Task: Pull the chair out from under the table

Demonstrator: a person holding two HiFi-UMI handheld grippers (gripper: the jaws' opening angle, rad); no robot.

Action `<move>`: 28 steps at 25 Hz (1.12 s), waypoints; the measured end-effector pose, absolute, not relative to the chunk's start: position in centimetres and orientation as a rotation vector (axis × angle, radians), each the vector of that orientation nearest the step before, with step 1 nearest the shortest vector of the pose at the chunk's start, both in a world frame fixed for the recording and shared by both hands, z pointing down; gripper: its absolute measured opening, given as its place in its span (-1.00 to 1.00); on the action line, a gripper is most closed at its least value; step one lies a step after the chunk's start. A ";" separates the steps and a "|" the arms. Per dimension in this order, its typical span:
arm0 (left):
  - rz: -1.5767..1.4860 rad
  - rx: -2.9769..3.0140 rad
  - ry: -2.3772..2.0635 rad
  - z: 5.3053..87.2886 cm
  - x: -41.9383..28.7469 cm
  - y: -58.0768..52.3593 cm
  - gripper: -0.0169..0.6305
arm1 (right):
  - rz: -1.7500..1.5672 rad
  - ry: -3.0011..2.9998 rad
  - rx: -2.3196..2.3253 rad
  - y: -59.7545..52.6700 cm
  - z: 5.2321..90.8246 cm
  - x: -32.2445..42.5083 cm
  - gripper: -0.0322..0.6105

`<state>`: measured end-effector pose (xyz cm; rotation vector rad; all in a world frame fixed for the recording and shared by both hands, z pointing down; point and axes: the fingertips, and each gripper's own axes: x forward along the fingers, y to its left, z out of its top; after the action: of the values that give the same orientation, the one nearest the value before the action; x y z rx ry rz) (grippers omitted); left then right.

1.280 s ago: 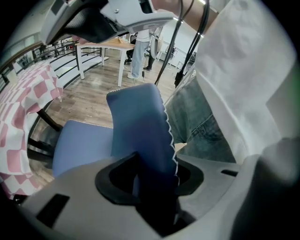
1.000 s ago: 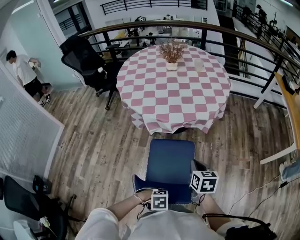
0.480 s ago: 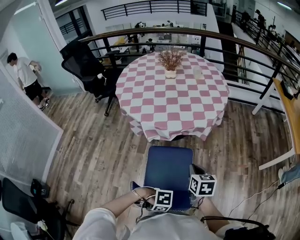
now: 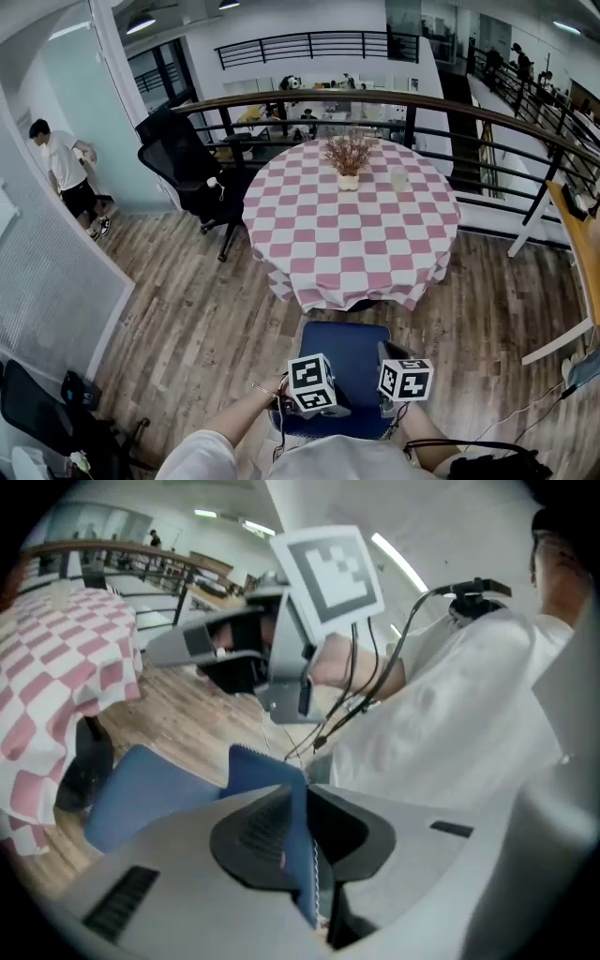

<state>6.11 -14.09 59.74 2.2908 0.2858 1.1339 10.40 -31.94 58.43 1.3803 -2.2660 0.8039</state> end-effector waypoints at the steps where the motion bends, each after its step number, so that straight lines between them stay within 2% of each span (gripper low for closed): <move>1: 1.084 2.341 0.244 59.0 6.6 -14.9 -0.84 | 0.790 -2.274 1.382 -32.2 58.0 10.4 -0.85; 3: 0.988 2.426 0.179 57.3 7.3 -16.0 -0.93 | 0.755 -2.289 1.386 -32.5 57.0 10.3 -0.85; 9: 0.684 2.619 -0.071 51.1 8.7 -19.8 -0.93 | 0.657 -2.337 1.411 -33.7 53.9 10.2 -0.85; 16: 0.333 2.609 -1.135 44.9 4.6 -30.0 -0.93 | 0.613 -2.363 1.453 -34.4 52.0 10.4 -0.85; 21: 0.150 2.377 -1.816 44.5 0.0 -32.9 -0.93 | 0.454 -2.419 1.572 -35.2 49.1 10.0 -0.85; 28: 0.104 2.245 -2.009 47.1 -1.5 -33.3 -0.93 | 0.394 -2.475 1.574 -35.1 48.0 8.2 -0.85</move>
<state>-1.53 -33.33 47.08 2.2453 -2.0094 0.1042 8.17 -35.11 48.01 1.5742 -2.4746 0.3943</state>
